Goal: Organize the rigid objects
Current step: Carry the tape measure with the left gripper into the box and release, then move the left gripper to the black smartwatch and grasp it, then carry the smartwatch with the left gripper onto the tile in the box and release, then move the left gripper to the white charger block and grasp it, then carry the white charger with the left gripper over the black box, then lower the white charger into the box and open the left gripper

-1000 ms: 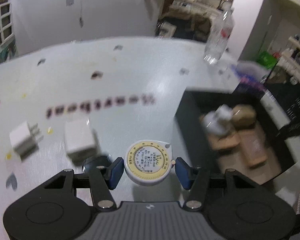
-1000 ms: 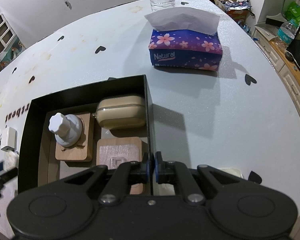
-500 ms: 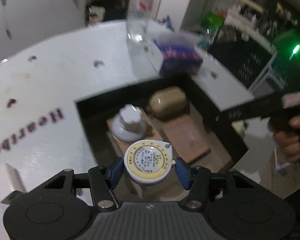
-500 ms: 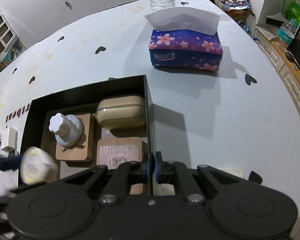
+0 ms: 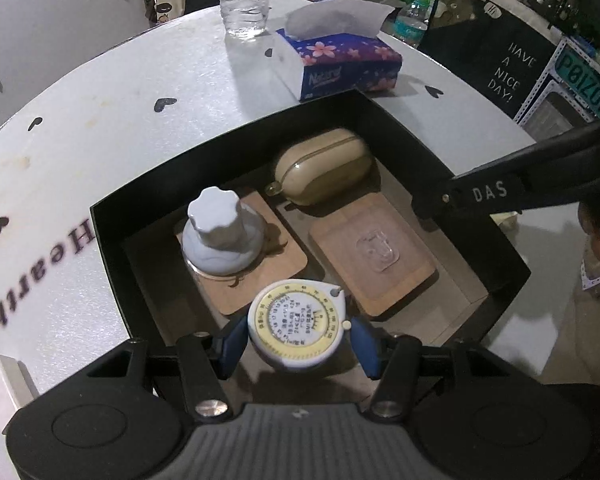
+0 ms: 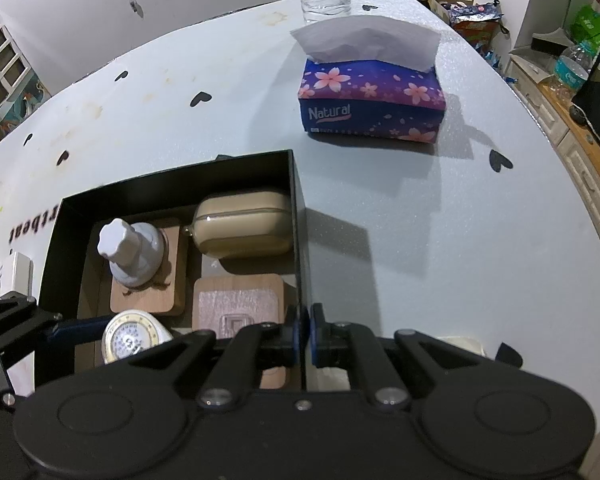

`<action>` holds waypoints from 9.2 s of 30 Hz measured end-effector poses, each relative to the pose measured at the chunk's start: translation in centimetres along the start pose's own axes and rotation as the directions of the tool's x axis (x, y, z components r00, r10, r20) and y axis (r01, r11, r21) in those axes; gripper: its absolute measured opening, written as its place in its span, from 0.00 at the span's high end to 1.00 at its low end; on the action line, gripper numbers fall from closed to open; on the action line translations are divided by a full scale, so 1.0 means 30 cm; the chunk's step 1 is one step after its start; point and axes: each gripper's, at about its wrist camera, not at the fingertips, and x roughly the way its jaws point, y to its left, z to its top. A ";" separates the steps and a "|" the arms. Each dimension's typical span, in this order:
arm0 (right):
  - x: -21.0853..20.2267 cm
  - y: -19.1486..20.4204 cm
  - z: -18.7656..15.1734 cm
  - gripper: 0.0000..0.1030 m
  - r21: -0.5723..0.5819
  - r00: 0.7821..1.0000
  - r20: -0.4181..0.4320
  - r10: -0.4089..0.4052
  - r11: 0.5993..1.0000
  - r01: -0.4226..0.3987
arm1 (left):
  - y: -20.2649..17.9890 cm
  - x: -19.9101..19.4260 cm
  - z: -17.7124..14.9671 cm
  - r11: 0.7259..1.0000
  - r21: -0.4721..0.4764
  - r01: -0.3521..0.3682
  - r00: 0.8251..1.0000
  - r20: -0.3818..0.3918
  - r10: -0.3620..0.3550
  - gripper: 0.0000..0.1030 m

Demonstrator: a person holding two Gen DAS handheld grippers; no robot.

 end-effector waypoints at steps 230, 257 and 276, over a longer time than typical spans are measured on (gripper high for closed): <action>0.019 -0.015 0.016 0.93 -0.017 0.999 -0.033 0.040 0.999 -0.041 | 0.514 -0.282 -0.189 0.702 -0.697 -0.147 0.912 0.181 0.369 0.56; 0.014 -0.019 0.011 0.93 -0.009 0.999 -0.024 0.041 0.999 -0.041 | 0.157 -0.266 -0.115 0.884 -0.465 0.051 0.987 0.157 0.026 0.54; 0.018 -0.013 0.012 0.93 -0.033 0.999 -0.027 0.040 0.999 -0.041 | 0.128 -0.276 -0.148 0.874 -0.484 0.045 0.989 0.142 0.028 0.52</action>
